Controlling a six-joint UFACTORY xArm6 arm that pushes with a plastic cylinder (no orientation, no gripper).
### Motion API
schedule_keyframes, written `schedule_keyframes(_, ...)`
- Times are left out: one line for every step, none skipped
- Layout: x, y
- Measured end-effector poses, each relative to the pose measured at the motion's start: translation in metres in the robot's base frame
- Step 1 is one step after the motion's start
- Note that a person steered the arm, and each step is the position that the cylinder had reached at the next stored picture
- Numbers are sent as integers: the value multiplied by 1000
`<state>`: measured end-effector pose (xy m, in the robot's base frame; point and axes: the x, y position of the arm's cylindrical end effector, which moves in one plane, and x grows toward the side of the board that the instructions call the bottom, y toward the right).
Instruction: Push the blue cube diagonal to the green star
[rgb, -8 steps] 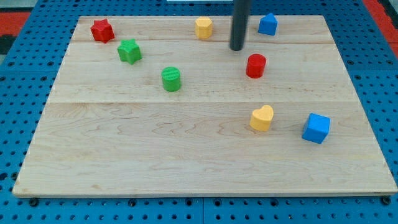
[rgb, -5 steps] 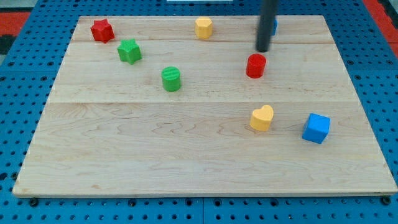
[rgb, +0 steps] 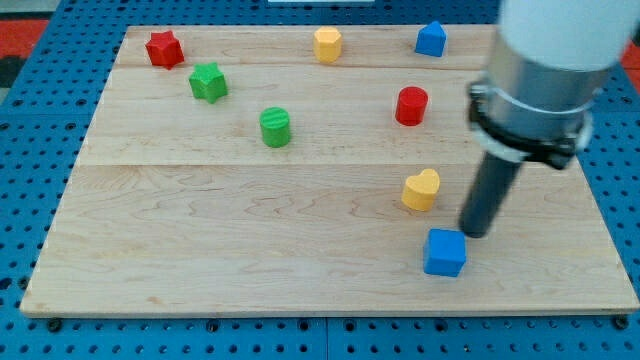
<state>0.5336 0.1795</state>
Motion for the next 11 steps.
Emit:
schedule_keyframes(22,-18)
schedule_keyframes(33,-104)
schedule_keyframes(31,-124)
schedule_keyframes(67,-112)
schedule_keyframes(58,-213)
schedule_keyframes(-3,-252)
schedule_keyframes(53,-242)
schedule_keyframes(38,-206)
schedule_keyframes(-6,-203)
schedule_keyframes(-33,-194)
schedule_keyframes(-54,-214)
